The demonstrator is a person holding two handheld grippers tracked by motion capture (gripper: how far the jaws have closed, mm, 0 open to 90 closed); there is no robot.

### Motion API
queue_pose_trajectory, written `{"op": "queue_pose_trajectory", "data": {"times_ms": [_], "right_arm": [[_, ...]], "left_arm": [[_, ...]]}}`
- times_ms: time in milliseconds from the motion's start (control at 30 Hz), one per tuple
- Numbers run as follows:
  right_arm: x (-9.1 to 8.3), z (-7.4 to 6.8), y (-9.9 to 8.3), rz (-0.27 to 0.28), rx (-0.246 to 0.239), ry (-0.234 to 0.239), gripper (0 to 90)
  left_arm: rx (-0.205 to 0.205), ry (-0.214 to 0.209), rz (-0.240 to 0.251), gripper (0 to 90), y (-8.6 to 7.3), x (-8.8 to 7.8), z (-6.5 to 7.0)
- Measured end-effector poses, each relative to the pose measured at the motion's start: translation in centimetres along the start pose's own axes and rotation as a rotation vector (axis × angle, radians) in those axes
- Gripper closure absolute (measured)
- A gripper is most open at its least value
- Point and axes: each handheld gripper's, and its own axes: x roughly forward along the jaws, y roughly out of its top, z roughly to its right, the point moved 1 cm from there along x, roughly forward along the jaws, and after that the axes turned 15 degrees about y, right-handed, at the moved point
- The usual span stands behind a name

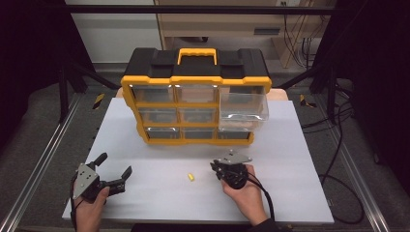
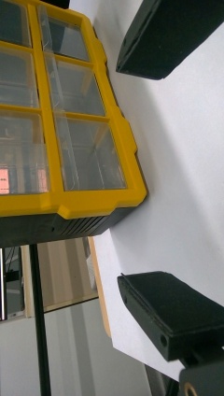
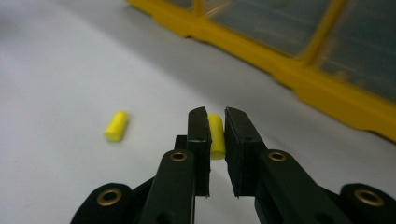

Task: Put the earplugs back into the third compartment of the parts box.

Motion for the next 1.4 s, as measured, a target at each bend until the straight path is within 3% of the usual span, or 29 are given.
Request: {"op": "queue_pose_trajectory", "data": {"times_ms": [333, 733, 1133, 1400], "right_arm": [[-4.7, 3.7, -0.6, 0.094, 0.07, -0.118, 81.1], [-9.4, 6.6, -1.3, 0.211, 0.148, -0.219, 81.3], [-12.7, 6.9, -0.4, 0.315, 0.144, -0.28, 81.4], [-15.2, 6.3, 0.7, 0.384, 0.131, -0.299, 81.6]], "left_arm": [[-0.006, 0.001, -0.001, 0.7, -0.1, 0.0, -0.1], [-0.005, 0.0, 0.001, 0.6, 0.0, 0.0, -0.1], [-0.004, 0.0, 0.0, 0.6, 0.0, 0.1, -0.1], [-0.003, 0.001, 0.001, 0.6, -0.1, 0.0, -0.1]]}}
